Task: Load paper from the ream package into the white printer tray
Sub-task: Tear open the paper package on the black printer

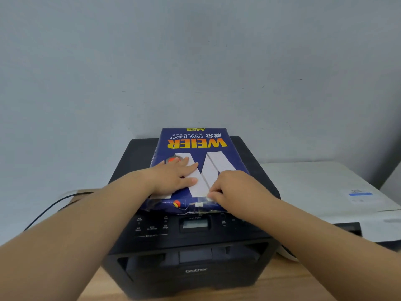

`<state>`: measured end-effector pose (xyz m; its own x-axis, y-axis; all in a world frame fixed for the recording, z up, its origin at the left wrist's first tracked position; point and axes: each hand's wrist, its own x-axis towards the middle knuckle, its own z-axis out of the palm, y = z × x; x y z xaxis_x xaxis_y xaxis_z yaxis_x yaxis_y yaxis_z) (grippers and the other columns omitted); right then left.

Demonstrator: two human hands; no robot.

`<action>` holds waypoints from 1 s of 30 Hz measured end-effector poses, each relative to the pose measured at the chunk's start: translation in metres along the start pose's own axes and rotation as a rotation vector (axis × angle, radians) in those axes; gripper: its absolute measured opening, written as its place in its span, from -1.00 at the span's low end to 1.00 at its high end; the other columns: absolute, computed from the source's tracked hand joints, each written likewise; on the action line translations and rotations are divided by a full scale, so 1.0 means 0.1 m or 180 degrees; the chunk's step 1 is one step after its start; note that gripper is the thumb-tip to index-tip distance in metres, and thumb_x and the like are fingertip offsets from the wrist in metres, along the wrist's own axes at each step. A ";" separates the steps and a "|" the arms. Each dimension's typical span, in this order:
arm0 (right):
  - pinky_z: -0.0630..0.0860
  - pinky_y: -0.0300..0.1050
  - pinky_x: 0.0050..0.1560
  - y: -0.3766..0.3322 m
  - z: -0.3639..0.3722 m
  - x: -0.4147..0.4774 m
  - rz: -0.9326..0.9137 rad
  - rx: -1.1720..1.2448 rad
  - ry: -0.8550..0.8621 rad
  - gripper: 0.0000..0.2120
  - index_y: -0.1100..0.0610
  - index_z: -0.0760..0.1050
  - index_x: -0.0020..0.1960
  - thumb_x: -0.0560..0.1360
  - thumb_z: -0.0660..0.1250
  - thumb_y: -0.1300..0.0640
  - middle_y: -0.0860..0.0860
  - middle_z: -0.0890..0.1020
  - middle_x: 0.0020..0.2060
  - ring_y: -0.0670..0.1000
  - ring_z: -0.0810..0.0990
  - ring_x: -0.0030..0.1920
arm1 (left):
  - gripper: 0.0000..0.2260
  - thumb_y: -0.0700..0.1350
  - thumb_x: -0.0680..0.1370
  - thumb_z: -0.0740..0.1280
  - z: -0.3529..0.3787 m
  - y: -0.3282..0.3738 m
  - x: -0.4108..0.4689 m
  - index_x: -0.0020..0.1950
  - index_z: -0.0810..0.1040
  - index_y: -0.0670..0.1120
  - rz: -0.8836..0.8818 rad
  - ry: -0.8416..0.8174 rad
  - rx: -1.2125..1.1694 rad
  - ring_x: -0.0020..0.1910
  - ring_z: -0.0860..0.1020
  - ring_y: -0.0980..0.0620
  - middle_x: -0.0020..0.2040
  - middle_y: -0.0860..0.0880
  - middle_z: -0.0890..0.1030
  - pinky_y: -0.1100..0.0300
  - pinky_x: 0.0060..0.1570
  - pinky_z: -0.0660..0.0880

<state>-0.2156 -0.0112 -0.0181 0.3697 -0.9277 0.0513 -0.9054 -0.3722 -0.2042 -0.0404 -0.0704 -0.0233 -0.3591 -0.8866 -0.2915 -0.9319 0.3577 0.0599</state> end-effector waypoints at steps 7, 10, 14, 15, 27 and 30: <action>0.39 -0.12 -0.19 -0.17 -0.04 0.10 0.0818 -0.0523 -0.0436 -0.85 0.17 0.48 -0.03 0.54 0.25 0.08 0.04 0.39 -0.36 0.07 0.43 -0.26 | -0.48 0.12 0.63 -0.06 0.02 -0.01 0.00 0.54 -0.16 0.09 0.0069 -0.0013 -0.0021 0.54 -0.23 -0.01 0.57 0.00 -0.20 -0.03 0.50 -0.14; 0.39 -0.13 -0.17 -0.14 -0.08 0.11 0.0982 -0.0152 -0.0640 -0.69 0.20 0.37 -0.26 0.53 0.25 0.00 0.04 0.40 -0.34 0.08 0.44 -0.21 | -0.48 0.11 0.63 -0.07 0.02 0.01 0.00 0.54 -0.17 0.07 0.0091 0.0011 0.0095 0.54 -0.23 -0.02 0.57 -0.02 -0.21 -0.03 0.51 -0.14; 0.24 -0.19 -0.43 -0.08 -0.02 0.14 0.1037 0.0449 -0.0417 -0.60 0.11 0.21 -0.43 0.49 0.30 0.04 0.01 0.30 -0.47 -0.02 0.30 -0.44 | -0.48 0.11 0.63 -0.07 0.02 0.01 0.00 0.54 -0.18 0.07 0.0065 0.0011 0.0128 0.54 -0.22 -0.03 0.57 -0.02 -0.21 -0.03 0.50 -0.13; 0.25 -0.19 -0.42 -0.06 -0.01 0.15 0.1077 0.0588 -0.0425 -0.60 0.11 0.22 -0.42 0.48 0.31 0.04 0.01 0.31 -0.47 -0.02 0.30 -0.43 | -0.48 0.11 0.63 -0.07 0.03 0.01 0.00 0.54 -0.18 0.08 0.0070 0.0004 0.0135 0.55 -0.22 -0.03 0.57 -0.02 -0.21 -0.03 0.50 -0.13; 0.44 -0.05 0.00 -0.16 0.05 -0.06 0.0368 0.0355 -0.0022 -0.74 0.25 0.55 0.02 0.57 0.20 0.08 0.17 0.62 -0.03 0.14 0.54 0.03 | -0.48 0.10 0.63 -0.07 0.03 0.02 0.00 0.54 -0.19 0.07 0.0066 0.0004 0.0173 0.54 -0.23 -0.04 0.57 -0.03 -0.21 -0.06 0.51 -0.13; 0.50 -0.03 -0.02 -0.11 -0.01 -0.12 0.0482 0.0786 0.0223 -0.67 0.29 0.60 -0.04 0.54 0.25 0.02 0.21 0.66 -0.06 0.15 0.60 -0.02 | -0.48 0.12 0.63 -0.06 0.03 0.01 0.01 0.54 -0.19 0.08 0.0027 -0.0012 0.0094 0.54 -0.23 -0.03 0.57 -0.02 -0.21 -0.06 0.50 -0.14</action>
<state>-0.2105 0.0036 -0.0151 0.2112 -0.9751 0.0677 -0.8680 -0.2190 -0.4458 -0.0412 -0.0705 -0.0262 -0.3667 -0.8824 -0.2948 -0.9269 0.3737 0.0344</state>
